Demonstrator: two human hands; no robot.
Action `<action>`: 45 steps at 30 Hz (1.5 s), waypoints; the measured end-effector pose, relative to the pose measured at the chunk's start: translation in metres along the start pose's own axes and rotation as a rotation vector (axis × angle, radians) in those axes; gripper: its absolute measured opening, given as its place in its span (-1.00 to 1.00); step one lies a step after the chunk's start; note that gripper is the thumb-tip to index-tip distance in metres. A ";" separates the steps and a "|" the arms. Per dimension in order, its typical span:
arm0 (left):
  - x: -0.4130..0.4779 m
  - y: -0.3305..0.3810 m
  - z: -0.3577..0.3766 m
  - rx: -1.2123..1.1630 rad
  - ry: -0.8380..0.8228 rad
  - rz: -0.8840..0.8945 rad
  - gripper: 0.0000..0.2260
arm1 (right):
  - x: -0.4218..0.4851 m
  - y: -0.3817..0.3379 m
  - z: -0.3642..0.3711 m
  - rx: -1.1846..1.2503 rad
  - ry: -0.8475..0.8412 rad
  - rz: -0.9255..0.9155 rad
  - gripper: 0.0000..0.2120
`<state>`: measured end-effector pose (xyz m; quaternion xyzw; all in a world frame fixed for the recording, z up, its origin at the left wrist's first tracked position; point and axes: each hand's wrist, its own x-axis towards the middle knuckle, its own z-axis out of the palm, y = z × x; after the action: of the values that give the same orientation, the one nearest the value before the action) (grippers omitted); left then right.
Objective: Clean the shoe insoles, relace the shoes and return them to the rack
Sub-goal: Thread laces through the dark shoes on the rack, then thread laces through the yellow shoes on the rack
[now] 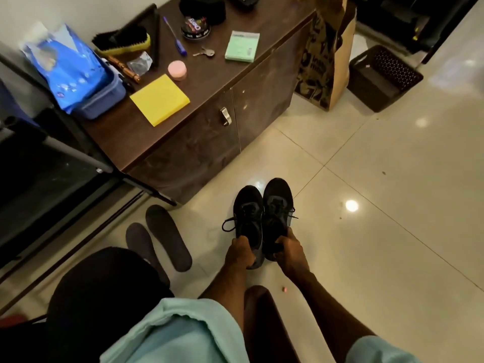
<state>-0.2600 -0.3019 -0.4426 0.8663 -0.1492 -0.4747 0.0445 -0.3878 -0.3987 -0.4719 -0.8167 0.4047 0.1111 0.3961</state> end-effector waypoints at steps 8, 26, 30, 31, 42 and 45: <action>0.016 0.017 0.001 0.190 0.071 -0.069 -0.65 | -0.003 0.016 0.015 0.216 0.197 0.010 -0.70; 0.046 -0.008 0.000 0.119 0.293 0.163 -0.74 | 0.075 0.003 -0.023 -0.194 0.046 -0.171 -0.69; 0.050 -0.011 -0.001 0.070 0.308 0.098 -0.74 | 0.072 0.007 -0.026 -0.191 0.099 -0.161 -0.71; 0.050 -0.011 0.000 0.058 0.315 0.071 -0.74 | 0.072 0.007 -0.028 -0.192 0.104 -0.153 -0.72; 0.052 -0.016 -0.001 -0.083 0.334 -0.041 -0.72 | 0.090 -0.003 -0.032 -0.211 -0.041 -0.152 -0.77; 0.050 -0.018 -0.003 -0.110 0.340 -0.059 -0.73 | 0.092 -0.007 -0.025 -0.298 0.019 -0.126 -0.77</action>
<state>-0.2287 -0.2995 -0.4857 0.9343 -0.0880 -0.3300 0.1023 -0.3263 -0.4670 -0.4976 -0.8912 0.3355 0.1369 0.2728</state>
